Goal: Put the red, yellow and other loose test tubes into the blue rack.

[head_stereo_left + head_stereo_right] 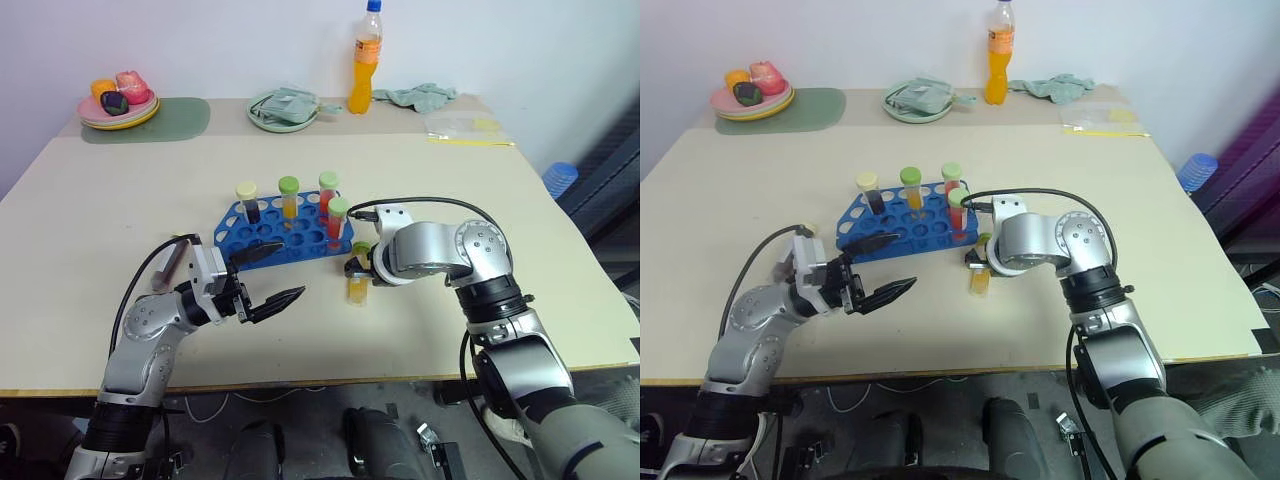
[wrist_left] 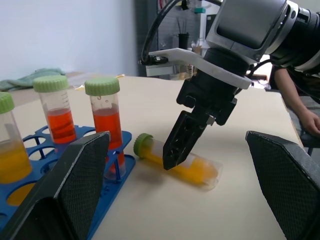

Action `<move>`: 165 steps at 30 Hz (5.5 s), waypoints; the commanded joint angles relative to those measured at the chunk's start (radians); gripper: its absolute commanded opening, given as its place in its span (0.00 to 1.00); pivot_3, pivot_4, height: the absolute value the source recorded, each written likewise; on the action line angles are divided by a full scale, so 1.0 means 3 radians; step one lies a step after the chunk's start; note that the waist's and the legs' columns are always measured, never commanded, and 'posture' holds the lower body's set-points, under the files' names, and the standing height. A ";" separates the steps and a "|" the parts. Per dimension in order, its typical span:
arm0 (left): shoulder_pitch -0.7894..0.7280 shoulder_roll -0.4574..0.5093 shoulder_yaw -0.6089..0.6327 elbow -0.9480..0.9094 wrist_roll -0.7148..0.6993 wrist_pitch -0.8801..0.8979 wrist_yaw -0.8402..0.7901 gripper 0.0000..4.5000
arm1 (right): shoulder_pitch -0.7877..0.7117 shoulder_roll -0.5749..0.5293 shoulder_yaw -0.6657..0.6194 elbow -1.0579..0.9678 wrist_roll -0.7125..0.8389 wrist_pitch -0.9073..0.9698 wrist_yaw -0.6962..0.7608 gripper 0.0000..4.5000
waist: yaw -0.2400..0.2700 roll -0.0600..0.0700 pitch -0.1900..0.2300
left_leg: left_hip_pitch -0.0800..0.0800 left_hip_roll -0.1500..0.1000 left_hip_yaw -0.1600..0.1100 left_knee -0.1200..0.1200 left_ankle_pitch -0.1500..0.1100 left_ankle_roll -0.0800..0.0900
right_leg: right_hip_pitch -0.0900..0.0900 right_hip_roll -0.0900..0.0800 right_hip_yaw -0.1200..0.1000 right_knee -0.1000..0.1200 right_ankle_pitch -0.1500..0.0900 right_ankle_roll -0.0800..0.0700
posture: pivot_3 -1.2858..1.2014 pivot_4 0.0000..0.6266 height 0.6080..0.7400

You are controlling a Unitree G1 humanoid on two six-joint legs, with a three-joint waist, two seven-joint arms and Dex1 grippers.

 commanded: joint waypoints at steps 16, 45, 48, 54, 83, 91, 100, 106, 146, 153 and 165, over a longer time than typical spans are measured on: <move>0.0057 0.0006 0.0029 -0.0165 -0.0043 -0.0015 0.0023 1.00 | -0.0178 0.0068 -0.0052 0.0282 -0.0816 0.0052 0.0613 0.46 | 0.0001 0.0000 0.0000 | -0.0001 0.0000 0.0000 -0.0001 0.0000 0.0001 | -0.0001 0.0000 0.0000 -0.0002 0.0000 0.0000 | 0.52 0.24 1.00; -0.0198 0.0275 0.0264 0.0113 -0.0186 0.0057 -0.0229 1.00 | 0.1043 -0.0743 -0.0771 -0.1878 -0.3558 -0.2192 0.4204 0.17 | 0.0005 0.0009 0.0004 | -0.0001 -0.0002 0.0002 -0.0005 -0.0007 0.0011 | -0.0002 0.0002 0.0000 -0.0010 -0.0001 0.0002 | 0.52 0.24 1.00; -0.0274 0.0290 0.0284 0.0178 -0.0227 0.0111 -0.0284 1.00 | 0.1208 -0.0563 -0.0381 -0.2151 -0.4246 -0.2734 0.4573 0.17 | 0.0006 0.0008 0.0003 | 0.0002 -0.0001 0.0002 -0.0005 -0.0006 0.0011 | -0.0002 0.0005 0.0001 -0.0007 -0.0001 0.0002 | 0.52 0.24 1.00; -0.0423 0.0358 0.0328 0.0427 -0.0225 0.0098 -0.0462 1.00 | 0.1199 0.0115 -0.0124 -0.2117 -0.4852 -0.3513 0.4978 0.17 | 0.0012 0.0008 0.0004 | 0.0003 -0.0001 0.0003 -0.0005 -0.0006 0.0010 | -0.0002 0.0005 0.0000 -0.0003 -0.0001 0.0002 | 0.52 0.24 1.00; 0.0058 0.0725 0.0753 0.0127 -0.0273 0.0245 -0.0450 1.00 | 0.1001 0.1418 0.0184 0.0673 -0.6226 -0.5671 0.5978 0.17 | 0.0002 0.0009 0.0005 | 0.0007 -0.0002 0.0006 -0.0003 0.0002 -0.0006 | 0.0000 -0.0002 -0.0004 0.0009 -0.0001 0.0000 | 0.52 0.24 1.00; 0.0070 0.0715 0.0737 0.0045 -0.0296 0.0275 -0.0394 1.00 | 0.0940 0.1465 0.0117 0.0895 -0.6344 -0.5767 0.5941 0.17 | 0.0000 0.0008 0.0004 | 0.0010 -0.0002 0.0006 -0.0003 0.0003 -0.0007 | 0.0000 -0.0001 -0.0004 0.0014 -0.0001 0.0000 | 0.52 0.24 1.00; 0.0047 0.0717 0.0728 0.0014 -0.0311 0.0312 -0.0378 1.00 | 0.0875 0.1501 0.0152 0.1129 -0.6509 -0.5893 0.5902 0.17 | -0.0001 0.0007 0.0004 | 0.0010 -0.0002 0.0006 -0.0003 0.0004 -0.0009 | 0.0000 -0.0002 -0.0004 0.0016 -0.0001 0.0000 | 0.52 0.24 1.00; 0.0067 0.0716 0.0733 -0.0026 -0.0311 0.0320 -0.0365 1.00 | 0.0770 0.1486 0.0096 0.1300 -0.6555 -0.5943 0.5836 0.17 | 0.0000 0.0007 0.0004 | 0.0011 -0.0002 0.0006 -0.0003 0.0005 -0.0011 | 0.0001 -0.0002 -0.0004 0.0018 -0.0001 0.0000 | 0.52 0.24 1.00; -0.0340 0.1995 0.0859 0.0297 -0.0182 0.2596 0.0486 1.00 | 0.1997 -0.0584 -0.0207 -0.2241 -0.5046 -0.3793 0.7770 0.99 | 0.0033 -0.0002 0.0006 | 0.0023 -0.0004 0.0004 -0.0002 0.0006 -0.0012 | 0.0002 0.0002 -0.0003 0.0032 -0.0003 -0.0001 | 0.52 0.24 1.00; -0.1616 0.2193 0.0131 0.1000 0.0010 0.3553 0.0351 1.00 | 0.1866 -0.0427 -0.0146 -0.2179 -0.5174 -0.3836 0.7702 0.99 | 0.0094 -0.0010 0.0007 | 0.0022 -0.0006 0.0004 0.0000 0.0006 -0.0012 | 0.0002 0.0005 -0.0003 0.0036 -0.0003 0.0000 | 0.52 0.24 1.00; -0.3479 0.1684 -0.1556 0.3494 0.1301 0.3297 -0.0661 1.00 | 0.1904 -0.0314 0.0003 -0.2173 -0.5369 -0.3899 0.7627 0.99 | 0.0115 -0.0019 0.0008 | 0.0018 -0.0010 0.0003 0.0007 0.0006 -0.0012 | 0.0000 0.0004 -0.0002 0.0041 -0.0005 0.0002 | 0.52 0.24 1.00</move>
